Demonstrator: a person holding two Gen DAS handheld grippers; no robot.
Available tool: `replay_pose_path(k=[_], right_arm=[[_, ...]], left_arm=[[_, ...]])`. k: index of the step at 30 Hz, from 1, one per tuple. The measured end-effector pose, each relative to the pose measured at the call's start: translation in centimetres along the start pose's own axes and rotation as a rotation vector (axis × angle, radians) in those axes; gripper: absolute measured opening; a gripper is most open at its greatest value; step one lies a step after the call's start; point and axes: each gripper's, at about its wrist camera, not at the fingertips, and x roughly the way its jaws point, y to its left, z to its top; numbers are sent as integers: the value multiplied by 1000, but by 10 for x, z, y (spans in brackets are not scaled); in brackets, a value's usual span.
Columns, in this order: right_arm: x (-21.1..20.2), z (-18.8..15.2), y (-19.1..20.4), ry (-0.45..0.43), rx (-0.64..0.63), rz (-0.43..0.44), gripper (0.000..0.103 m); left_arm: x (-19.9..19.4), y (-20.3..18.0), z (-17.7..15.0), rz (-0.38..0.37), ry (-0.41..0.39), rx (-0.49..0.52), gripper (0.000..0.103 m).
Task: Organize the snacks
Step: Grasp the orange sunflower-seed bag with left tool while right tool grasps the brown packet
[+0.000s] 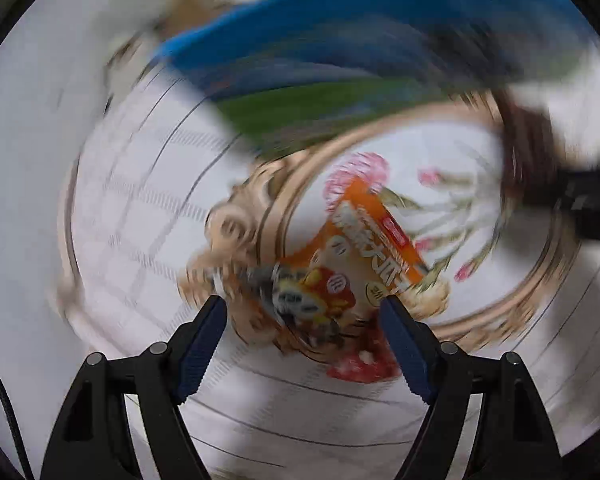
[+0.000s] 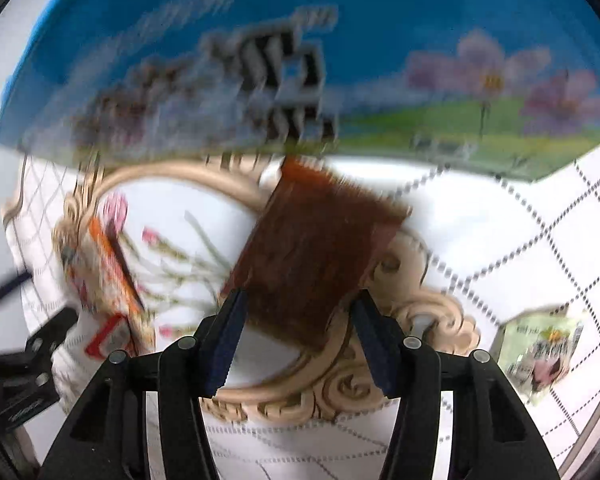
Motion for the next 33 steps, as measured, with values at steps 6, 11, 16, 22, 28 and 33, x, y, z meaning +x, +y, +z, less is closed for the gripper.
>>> replay_pose_path(k=[6,11,16,22,28,33], right_arm=[[-2,-11,-10,-10,95,24,61],[0,0,-19,-67,187,30,70],[9,6,-9,-91,199,-22,69],[18,-23,25,-49,2,-72,60],[34,-74,51,60,-174,-100,60],[32,-82,37,39,-40,-30,68]], left_arm=[[37,-48,8,107,48,323,78],[49,-69,10,130,31,376,77],[38,-37,12,29,17,159,56],[56,60,-19,-368,142,-510,56],[80,88,-54,-523,197,-729,62],[85,67,-44,-481,207,-621,70]])
